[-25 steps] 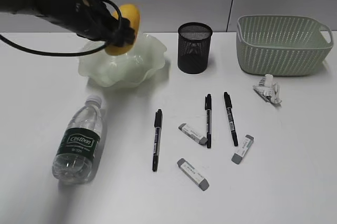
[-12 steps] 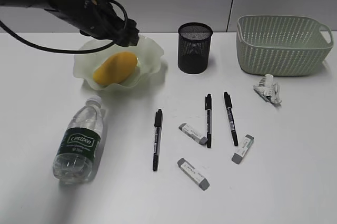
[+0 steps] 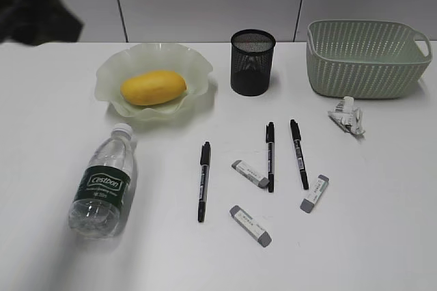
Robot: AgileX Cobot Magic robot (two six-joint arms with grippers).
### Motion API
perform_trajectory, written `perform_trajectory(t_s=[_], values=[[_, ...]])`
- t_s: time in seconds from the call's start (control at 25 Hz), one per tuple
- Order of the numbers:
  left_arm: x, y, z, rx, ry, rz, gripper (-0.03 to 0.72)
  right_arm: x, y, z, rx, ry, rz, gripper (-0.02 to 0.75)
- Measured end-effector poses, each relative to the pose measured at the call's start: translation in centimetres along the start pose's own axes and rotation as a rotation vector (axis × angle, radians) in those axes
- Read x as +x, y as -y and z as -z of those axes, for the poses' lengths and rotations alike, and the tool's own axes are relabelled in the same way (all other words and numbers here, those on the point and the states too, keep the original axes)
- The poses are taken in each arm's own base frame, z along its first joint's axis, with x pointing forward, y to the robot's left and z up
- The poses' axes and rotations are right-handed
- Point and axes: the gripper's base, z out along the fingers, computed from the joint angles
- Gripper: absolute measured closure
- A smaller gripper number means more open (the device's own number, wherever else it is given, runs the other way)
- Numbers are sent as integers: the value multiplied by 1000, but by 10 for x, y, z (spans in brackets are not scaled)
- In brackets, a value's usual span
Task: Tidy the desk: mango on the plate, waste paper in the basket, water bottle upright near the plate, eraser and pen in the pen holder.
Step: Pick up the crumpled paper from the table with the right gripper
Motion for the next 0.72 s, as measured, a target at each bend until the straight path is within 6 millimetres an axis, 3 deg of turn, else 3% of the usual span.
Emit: perform_trajectory(t_s=[0.16, 0.28, 0.4, 0.56, 0.72], values=[[73, 6, 82, 8, -10, -8, 157, 0, 0, 0, 0, 0, 0, 426], [121, 9, 119, 6, 45, 25, 157, 0, 0, 0, 0, 0, 0, 426], [157, 8, 141, -32, 122, 65, 157, -2, -1, -3, -10, -21, 13, 426], [188, 4, 151, -87, 181, 97, 157, -19, -8, -18, -64, -71, 99, 426], [199, 2, 160, -117, 256, 138, 157, -45, -12, -67, -66, -185, 160, 426]])
